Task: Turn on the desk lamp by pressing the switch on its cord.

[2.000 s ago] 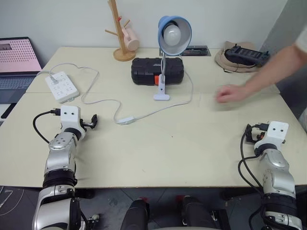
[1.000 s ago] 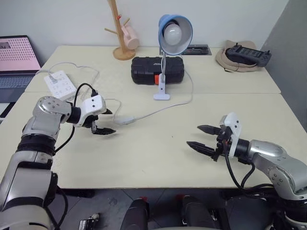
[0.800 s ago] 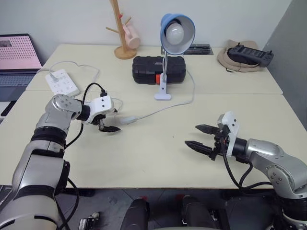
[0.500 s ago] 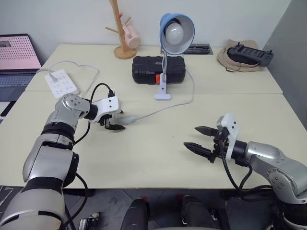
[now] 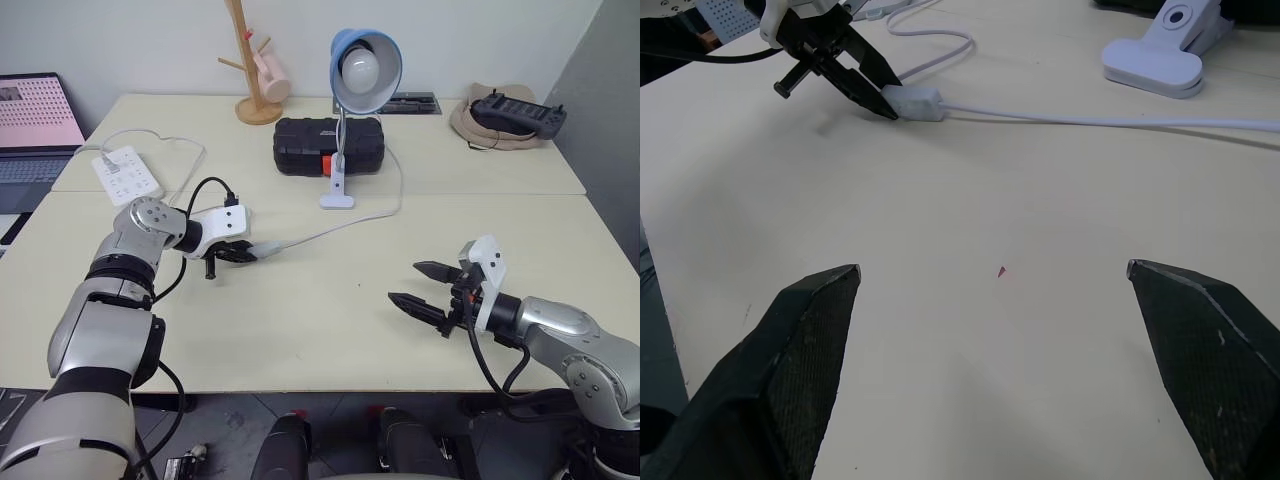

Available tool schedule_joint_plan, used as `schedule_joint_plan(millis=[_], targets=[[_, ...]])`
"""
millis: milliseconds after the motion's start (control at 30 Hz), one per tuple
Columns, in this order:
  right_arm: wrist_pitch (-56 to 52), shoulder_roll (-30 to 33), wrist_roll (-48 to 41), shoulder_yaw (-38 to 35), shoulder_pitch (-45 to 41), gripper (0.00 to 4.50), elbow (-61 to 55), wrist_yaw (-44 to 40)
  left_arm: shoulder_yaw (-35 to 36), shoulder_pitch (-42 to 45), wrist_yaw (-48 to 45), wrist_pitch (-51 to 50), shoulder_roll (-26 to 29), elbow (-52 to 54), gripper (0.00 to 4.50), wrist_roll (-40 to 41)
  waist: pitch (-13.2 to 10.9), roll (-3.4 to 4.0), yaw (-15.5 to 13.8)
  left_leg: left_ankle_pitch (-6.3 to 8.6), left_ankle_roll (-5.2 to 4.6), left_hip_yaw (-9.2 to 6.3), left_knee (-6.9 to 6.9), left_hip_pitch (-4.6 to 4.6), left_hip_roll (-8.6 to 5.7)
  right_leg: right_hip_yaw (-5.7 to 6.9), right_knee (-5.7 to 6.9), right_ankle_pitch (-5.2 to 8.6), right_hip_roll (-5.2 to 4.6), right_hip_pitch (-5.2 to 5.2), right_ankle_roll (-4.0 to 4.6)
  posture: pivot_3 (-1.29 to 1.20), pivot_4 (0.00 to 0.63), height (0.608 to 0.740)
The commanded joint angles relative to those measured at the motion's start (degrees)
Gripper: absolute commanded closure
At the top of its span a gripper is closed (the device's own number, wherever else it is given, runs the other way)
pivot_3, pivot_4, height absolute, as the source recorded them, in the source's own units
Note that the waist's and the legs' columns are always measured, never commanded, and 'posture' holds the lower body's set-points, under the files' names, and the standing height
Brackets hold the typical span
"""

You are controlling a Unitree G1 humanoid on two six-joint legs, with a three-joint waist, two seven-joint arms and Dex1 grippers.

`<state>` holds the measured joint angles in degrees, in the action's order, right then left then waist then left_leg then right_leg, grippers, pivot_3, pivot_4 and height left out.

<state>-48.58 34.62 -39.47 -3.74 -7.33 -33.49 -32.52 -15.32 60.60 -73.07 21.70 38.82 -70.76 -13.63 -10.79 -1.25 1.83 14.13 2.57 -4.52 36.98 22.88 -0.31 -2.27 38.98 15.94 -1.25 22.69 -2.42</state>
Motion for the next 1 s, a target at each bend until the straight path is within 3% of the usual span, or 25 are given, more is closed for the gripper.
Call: schedule_joint_plan(millis=[33,167,300,400,567,733,1000], targets=[[0.83,-0.17,-0.79,-1.61,-0.26,0.00,-0.95,0.28,2.05,1.09,-0.76,-2.55,-0.71,-0.65,4.12,1.33,0.00,0.00,0.00,0.00,0.00,0.00,0.00,0.00,0.00,0.00,0.00,0.00,0.00,0.00,0.00,0.00,0.150,0.740],[-1.24,-1.98,-4.97,-4.28,0.29,0.00,-0.66,1.43,8.60,4.11,-9.24,-20.21,-4.67,0.94,4.12,9.86,-0.01,-0.02,-0.21,0.00,0.00,-0.03,0.03,0.06,-0.02,0.05,0.00,0.00,0.00,0.00,0.00,0.00,0.150,0.740],[-4.78,-4.92,-13.23,-9.14,0.22,0.00,0.57,3.93,11.34,4.04,-18.75,-44.00,-7.64,11.79,4.12,17.40,-0.04,-0.07,-0.04,0.00,0.00,-0.10,0.08,0.16,-0.03,0.13,-0.04,0.00,-0.01,-0.01,0.00,0.00,0.150,0.740],[-7.68,-8.17,-23.99,-12.90,-0.67,0.00,2.47,9.06,12.11,-1.06,-19.14,-64.71,-9.13,29.21,4.12,25.28,-0.04,-0.07,0.46,0.00,0.00,-0.08,0.03,0.12,-0.01,0.06,-0.03,0.00,-0.02,0.00,0.01,0.00,0.150,0.740],[-9.87,-9.77,-44.58,-14.43,-0.65,0.00,5.11,17.29,19.58,-7.13,-9.85,-95.22,-12.90,51.03,4.12,39.72,-0.03,-0.04,1.49,0.00,0.01,-0.24,-0.03,0.06,0.40,-0.06,0.02,0.07,-0.05,0.01,0.11,0.00,0.150,0.740],[-7.97,-8.91,-55.95,-12.48,-3.06,0.00,7.98,22.86,25.92,-10.51,-0.37,-107.69,-17.73,60.92,4.12,47.37,-0.03,-0.03,1.50,0.00,0.01,-0.18,0.01,-0.04,0.44,-0.06,0.05,0.07,-0.02,-0.03,0.10,0.00,0.150,0.740],[-6.54,-7.16,-62.90,-8.44,-8.17,0.00,9.91,25.92,29.01,-13.71,7.60,-114.11,-21.26,67.22,4.12,55.29,-0.03,-0.02,1.41,-0.01,0.02,-0.02,0.01,-0.09,0.44,-0.06,0.01,0.07,0.02,-0.10,0.09,0.00,0.150,0.740]])
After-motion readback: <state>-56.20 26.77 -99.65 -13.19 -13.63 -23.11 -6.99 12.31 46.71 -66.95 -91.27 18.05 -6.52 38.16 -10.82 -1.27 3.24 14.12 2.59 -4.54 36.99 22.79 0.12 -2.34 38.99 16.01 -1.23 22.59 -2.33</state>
